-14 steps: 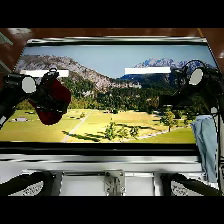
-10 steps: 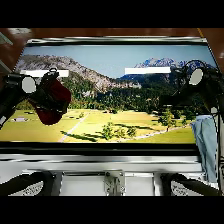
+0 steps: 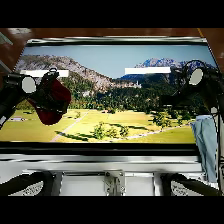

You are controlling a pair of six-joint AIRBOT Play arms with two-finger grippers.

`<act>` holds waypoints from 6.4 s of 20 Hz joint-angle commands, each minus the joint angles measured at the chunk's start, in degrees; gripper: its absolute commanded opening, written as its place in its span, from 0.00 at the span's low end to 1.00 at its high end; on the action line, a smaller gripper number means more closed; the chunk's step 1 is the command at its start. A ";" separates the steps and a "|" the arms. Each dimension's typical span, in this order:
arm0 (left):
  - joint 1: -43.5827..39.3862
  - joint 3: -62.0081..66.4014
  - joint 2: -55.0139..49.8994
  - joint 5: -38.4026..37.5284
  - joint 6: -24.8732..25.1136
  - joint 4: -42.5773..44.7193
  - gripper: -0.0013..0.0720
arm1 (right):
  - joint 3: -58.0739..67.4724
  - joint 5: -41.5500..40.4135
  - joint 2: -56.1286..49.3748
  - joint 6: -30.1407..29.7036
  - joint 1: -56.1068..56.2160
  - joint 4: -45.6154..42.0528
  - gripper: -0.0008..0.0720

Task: Fold the shirts.

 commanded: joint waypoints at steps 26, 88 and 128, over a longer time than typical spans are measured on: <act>20.59 14.45 -32.63 11.26 -12.46 -6.88 0.57 | 0.04 0.15 -0.04 -1.29 0.04 5.55 0.96; -9.11 17.75 -21.03 -1.33 2.21 -31.12 0.97 | -9.16 10.45 25.24 8.09 0.04 10.27 0.96; -2.56 0.15 -28.13 25.09 2.34 -34.51 0.07 | -17.79 -1.33 -3.78 -15.50 7.65 15.43 0.97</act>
